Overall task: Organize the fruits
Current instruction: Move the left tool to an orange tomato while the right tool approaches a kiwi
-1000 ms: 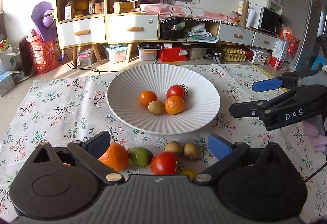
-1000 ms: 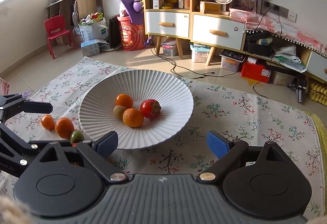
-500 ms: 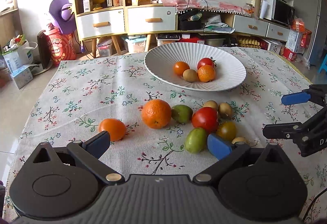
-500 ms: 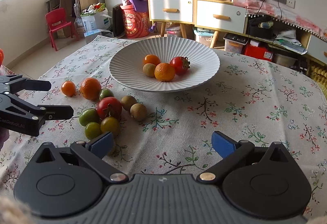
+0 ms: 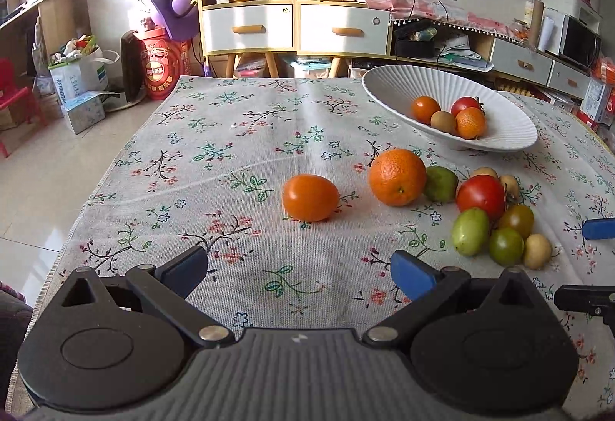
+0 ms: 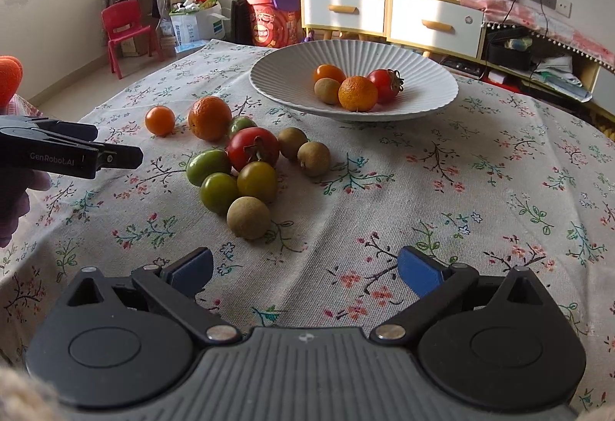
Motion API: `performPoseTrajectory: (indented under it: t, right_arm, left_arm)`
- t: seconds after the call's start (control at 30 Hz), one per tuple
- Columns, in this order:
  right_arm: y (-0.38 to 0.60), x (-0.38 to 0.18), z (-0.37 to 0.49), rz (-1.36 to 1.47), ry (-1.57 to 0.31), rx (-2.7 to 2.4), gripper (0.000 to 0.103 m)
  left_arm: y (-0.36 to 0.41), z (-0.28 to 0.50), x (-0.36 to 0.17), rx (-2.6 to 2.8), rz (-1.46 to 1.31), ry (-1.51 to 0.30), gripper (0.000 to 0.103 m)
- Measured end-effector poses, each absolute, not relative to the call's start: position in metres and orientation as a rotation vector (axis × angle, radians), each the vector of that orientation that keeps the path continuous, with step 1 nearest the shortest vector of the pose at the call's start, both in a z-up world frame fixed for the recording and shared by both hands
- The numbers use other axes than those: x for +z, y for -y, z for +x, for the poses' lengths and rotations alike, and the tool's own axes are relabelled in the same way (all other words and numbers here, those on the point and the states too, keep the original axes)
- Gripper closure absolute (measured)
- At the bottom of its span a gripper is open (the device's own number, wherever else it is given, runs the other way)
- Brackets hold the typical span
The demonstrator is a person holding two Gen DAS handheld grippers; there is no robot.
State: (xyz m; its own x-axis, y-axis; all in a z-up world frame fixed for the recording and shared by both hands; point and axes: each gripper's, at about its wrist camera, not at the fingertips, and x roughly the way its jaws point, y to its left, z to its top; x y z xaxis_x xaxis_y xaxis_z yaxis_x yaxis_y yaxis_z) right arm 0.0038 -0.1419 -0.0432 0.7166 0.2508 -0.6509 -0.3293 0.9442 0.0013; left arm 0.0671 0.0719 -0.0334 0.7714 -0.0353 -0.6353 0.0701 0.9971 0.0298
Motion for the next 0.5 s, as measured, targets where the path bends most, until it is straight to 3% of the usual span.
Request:
performPoseTrajectory:
  t: [0.5]
  right_arm:
    - [0.116, -0.048, -0.01, -0.19, -0.693, 0.372, 0.0]
  left_arm:
    - [-0.074, 0.072, -0.04, -0.072, 0.033, -0.681, 0.009]
